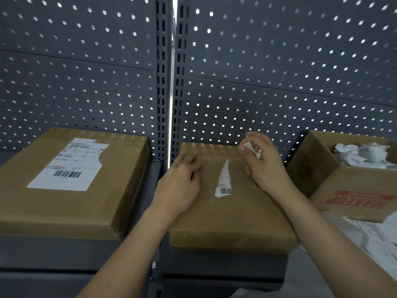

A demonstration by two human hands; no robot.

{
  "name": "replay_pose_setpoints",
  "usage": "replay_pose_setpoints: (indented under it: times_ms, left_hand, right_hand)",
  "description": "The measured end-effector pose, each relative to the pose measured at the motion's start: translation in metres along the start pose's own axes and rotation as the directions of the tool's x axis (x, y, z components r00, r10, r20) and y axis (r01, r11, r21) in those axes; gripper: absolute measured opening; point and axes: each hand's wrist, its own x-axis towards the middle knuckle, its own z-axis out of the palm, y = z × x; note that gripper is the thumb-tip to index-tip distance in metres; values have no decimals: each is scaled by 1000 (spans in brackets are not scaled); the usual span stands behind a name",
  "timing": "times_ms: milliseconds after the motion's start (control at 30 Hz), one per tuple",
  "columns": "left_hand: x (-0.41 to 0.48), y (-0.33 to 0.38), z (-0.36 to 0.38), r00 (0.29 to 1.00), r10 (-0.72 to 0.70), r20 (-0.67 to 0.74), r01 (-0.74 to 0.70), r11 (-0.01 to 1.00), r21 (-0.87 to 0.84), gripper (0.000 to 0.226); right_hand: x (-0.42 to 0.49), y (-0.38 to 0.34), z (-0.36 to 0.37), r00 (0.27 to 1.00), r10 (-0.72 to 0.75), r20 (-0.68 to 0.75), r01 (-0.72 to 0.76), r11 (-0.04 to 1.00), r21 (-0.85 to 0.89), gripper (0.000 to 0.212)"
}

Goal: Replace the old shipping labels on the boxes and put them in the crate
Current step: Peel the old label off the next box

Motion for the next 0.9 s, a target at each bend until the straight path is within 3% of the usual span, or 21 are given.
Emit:
replay_pose_setpoints:
  times_ms: [333,500,567,700,900]
  left_hand:
    - [-1,1,-1,1000,-3,-5,3,1000,-5,44]
    - [-2,4,0,1000,-8,-3,8,1000,-2,45]
    - [-3,6,0,1000,-12,-9,12,1000,3,45]
    - [-4,9,0,1000,-18,-15,18,1000,7,44]
    - [-4,10,1,999,-38,-8,38,999,2,44]
  right_hand:
    - [-3,5,-6,996,75,46,-69,989,-131,36]
    - [-3,2,-3,989,120,85,-92,956,-280,5]
    - [-1,2,0,985,143,100,-100,932,-347,13]
    - [7,14,3,990,73,122,-10,894,-448,28]
    - [13,13,4,974,-30,224,159,796,-583,20]
